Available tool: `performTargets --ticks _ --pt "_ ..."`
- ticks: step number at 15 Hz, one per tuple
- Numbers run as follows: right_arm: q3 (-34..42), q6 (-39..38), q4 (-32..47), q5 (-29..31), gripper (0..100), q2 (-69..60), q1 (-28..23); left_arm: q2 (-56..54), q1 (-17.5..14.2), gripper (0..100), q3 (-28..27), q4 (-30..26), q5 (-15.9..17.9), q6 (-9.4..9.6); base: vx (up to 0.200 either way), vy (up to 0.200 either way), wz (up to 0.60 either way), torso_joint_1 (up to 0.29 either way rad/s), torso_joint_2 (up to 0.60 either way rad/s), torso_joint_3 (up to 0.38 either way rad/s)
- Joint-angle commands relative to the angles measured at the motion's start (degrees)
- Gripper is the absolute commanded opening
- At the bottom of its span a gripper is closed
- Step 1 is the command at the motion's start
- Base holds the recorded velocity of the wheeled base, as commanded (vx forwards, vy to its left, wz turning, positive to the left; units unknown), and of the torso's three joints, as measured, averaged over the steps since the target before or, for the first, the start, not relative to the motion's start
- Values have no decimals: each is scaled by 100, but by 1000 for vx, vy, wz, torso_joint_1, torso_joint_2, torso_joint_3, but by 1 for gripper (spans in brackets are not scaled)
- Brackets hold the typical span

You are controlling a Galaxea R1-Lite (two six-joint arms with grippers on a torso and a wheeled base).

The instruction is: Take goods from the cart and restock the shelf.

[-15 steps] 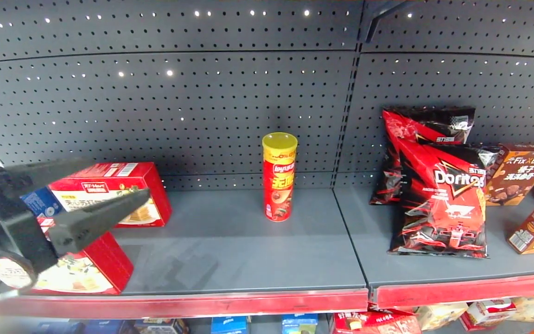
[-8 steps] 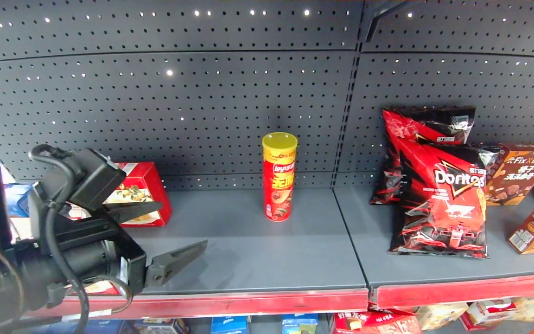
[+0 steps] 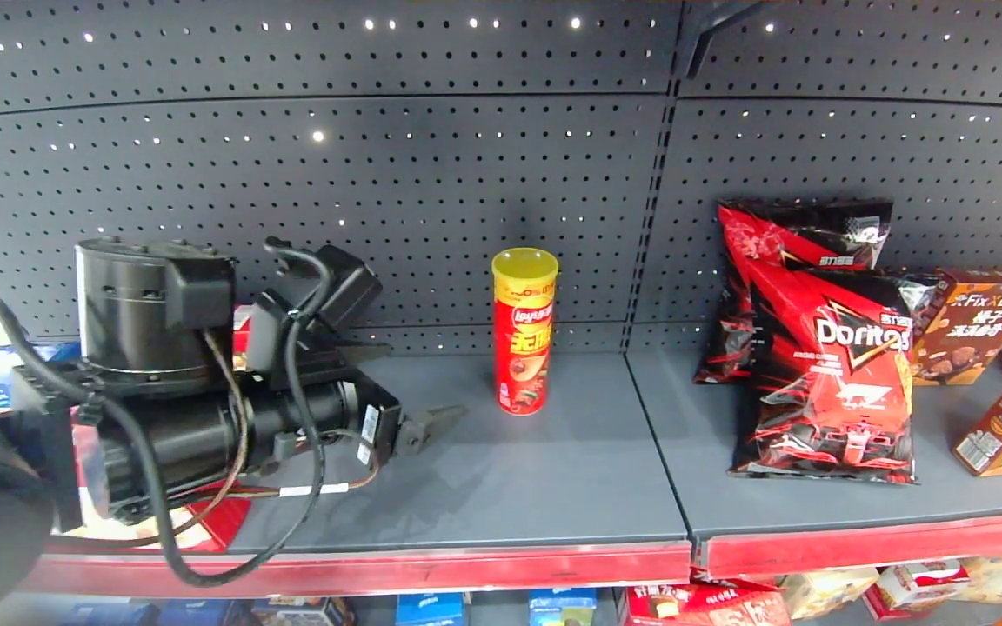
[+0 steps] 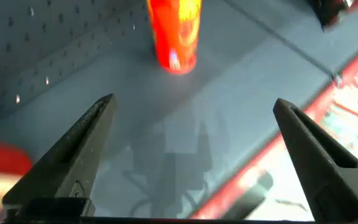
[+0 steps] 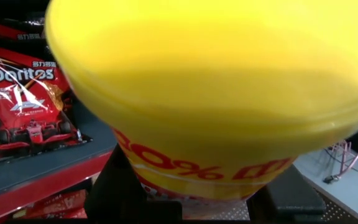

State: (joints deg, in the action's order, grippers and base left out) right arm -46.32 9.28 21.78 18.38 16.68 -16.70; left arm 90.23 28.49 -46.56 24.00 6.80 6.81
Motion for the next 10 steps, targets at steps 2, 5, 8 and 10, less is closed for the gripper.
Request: performTargets --ticks 2,5,8,10 --pt "1 92 1 -1 0 64 0 899 8 100 -424 289 14 -13 0 0 0 0 0 0" --pt "-8 180 1 -10 0 64 0 1286 -36 100 -882 289 14 -31 0 0 0 0 0 0" --pt "-26 399 1 -10 0 55 9 1787 69 100 -1426 456 14 -260 0 0 0 0 0 0" --pt "-52 470 1 -10 0 64 0 2016 131 100 -1743 482 -3 -400 0 0 0 0 0 0"
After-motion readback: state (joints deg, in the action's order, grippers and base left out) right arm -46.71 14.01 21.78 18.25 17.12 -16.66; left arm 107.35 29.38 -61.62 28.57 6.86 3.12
